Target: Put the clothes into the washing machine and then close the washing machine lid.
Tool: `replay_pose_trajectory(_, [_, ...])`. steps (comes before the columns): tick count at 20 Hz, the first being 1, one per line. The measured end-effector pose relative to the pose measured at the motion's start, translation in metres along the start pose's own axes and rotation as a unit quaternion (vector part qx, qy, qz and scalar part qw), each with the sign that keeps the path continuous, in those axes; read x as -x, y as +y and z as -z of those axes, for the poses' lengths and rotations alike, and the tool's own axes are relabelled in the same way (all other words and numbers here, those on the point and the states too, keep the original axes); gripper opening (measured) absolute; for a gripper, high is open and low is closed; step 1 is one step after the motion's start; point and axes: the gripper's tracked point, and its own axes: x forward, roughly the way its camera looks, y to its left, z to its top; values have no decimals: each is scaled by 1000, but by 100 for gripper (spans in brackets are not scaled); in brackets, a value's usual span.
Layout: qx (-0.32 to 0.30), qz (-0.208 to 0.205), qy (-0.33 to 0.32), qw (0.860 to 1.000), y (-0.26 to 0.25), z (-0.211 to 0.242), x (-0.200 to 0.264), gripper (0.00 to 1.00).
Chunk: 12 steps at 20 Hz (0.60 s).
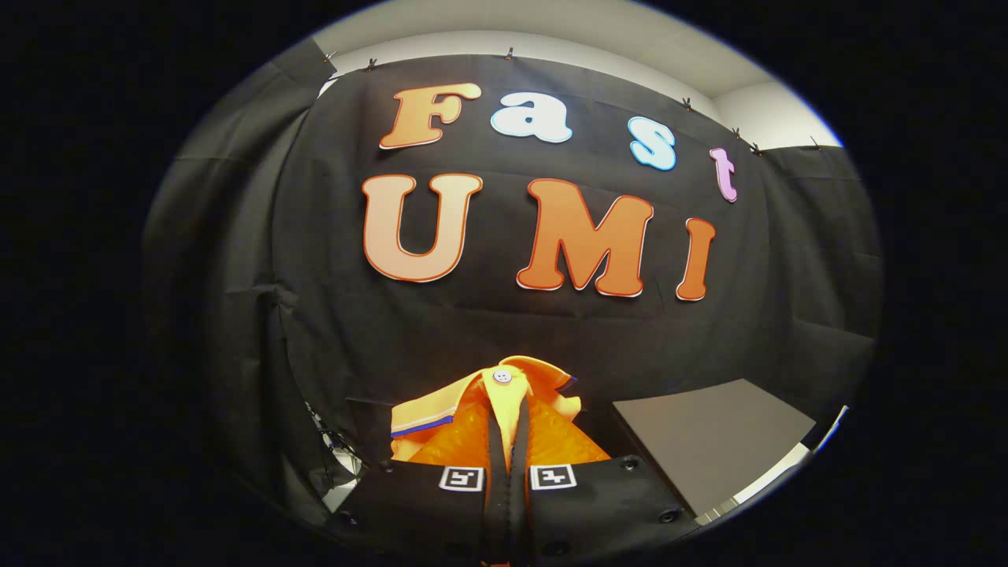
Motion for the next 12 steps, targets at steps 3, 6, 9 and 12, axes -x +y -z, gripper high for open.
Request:
replay_pose_trajectory(3, [0,-2,17,1000,16,31,-7,8])
replay_pose_trajectory(6, [9,-1,40,999,26,64,-13,8])
replay_pose_trajectory(9, [19,-1,72,997,35,104,-27,8])
replay_pose_trajectory(12, [29,-4,115,993,42,150,-42,8])
